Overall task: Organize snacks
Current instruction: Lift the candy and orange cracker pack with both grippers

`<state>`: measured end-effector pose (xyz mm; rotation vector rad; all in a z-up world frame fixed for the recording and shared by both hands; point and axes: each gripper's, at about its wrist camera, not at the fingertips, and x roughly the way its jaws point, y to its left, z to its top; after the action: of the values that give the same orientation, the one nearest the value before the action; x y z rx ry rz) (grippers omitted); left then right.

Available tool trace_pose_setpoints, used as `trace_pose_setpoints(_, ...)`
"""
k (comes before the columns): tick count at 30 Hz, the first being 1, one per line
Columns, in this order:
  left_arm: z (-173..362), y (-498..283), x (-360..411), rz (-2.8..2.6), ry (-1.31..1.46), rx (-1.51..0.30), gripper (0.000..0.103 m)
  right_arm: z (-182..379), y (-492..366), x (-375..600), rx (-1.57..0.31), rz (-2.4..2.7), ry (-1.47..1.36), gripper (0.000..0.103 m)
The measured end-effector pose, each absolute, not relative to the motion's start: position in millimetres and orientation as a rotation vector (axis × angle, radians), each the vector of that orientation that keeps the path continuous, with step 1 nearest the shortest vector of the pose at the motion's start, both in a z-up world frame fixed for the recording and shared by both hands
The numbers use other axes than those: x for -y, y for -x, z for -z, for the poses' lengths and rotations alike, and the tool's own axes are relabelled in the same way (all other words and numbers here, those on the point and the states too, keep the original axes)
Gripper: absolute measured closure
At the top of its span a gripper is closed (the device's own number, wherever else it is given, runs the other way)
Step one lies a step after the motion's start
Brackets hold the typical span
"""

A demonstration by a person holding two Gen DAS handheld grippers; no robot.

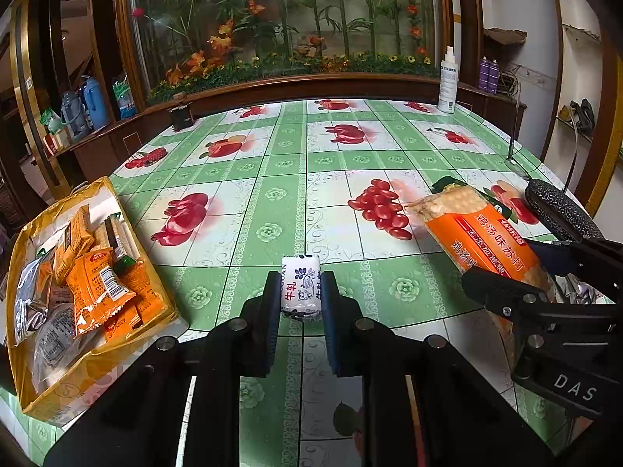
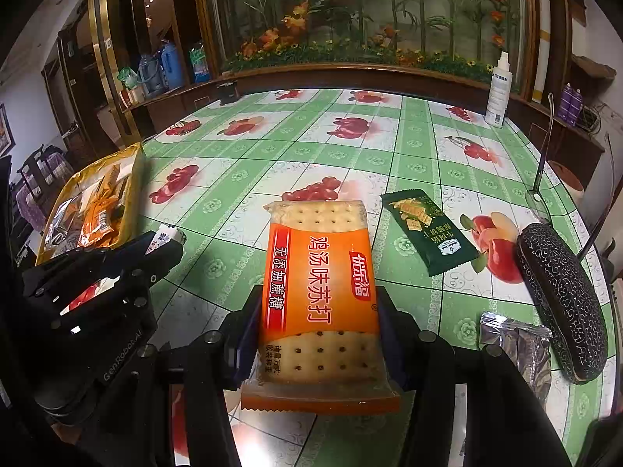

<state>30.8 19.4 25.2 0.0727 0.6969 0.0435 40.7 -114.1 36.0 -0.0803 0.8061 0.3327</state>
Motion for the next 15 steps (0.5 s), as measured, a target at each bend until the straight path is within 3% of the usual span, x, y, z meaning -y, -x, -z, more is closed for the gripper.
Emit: trace_pose_setpoints(15,-27.8,-27.0,-16.3,-0.053,-0.085,-0.676,0.086,-37.2,-40.3,113.7,-0.799,-0.331,0.080,0.048)
